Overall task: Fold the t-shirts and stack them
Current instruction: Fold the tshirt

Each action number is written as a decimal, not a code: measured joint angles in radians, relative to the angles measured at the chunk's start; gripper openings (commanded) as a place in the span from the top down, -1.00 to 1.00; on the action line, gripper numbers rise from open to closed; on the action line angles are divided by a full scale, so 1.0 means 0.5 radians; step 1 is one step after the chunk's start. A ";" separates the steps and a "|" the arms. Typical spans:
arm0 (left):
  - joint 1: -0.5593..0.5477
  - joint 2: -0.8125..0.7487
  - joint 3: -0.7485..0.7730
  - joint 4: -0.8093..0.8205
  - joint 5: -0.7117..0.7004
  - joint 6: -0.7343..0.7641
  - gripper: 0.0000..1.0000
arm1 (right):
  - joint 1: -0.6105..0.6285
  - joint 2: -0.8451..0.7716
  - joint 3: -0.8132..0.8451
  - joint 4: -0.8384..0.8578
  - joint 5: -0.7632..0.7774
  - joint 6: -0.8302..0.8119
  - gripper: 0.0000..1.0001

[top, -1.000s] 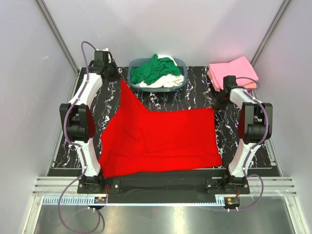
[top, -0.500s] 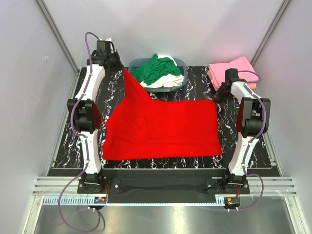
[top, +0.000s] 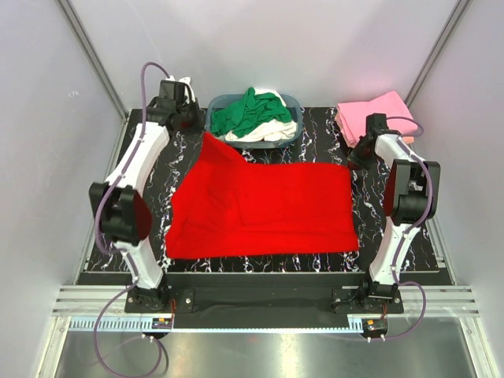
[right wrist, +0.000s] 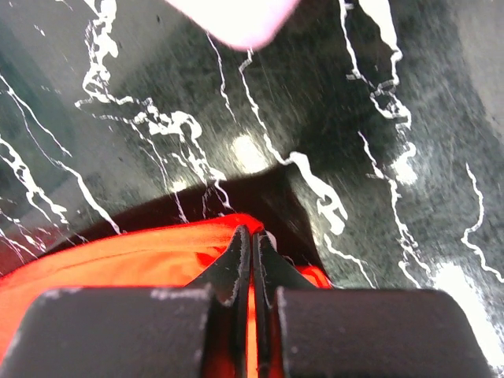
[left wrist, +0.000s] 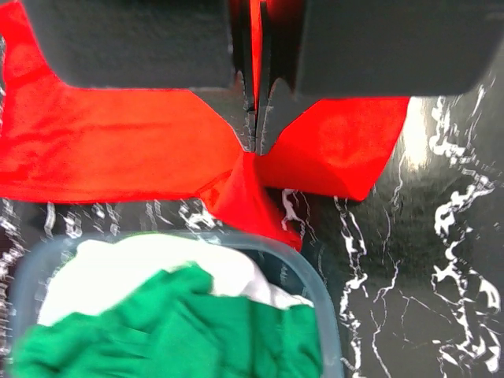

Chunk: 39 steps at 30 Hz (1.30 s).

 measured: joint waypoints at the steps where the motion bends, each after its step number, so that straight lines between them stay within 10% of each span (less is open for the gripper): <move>1: -0.018 -0.081 -0.039 -0.008 -0.019 0.008 1.00 | -0.002 -0.017 -0.020 0.000 -0.002 -0.005 1.00; 39: -0.182 -1.578 -1.457 -0.252 -0.317 -0.121 1.00 | -0.007 -0.437 -0.546 0.063 0.010 -0.031 1.00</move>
